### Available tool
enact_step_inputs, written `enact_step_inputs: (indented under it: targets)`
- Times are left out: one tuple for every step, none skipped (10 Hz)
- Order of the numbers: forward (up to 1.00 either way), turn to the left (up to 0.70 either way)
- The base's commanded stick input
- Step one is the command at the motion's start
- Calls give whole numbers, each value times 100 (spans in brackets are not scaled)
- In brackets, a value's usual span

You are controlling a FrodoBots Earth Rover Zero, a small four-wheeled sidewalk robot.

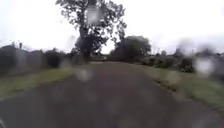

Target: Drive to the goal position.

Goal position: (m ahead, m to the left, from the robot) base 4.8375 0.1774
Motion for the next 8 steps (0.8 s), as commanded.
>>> enact_step_inputs:
  targets:
    - [100,0]
    - [100,0]
    - [100,0]
    - [100,0]
    - [100,0]
    - [100,0]
    - [100,0]
    - [100,0]
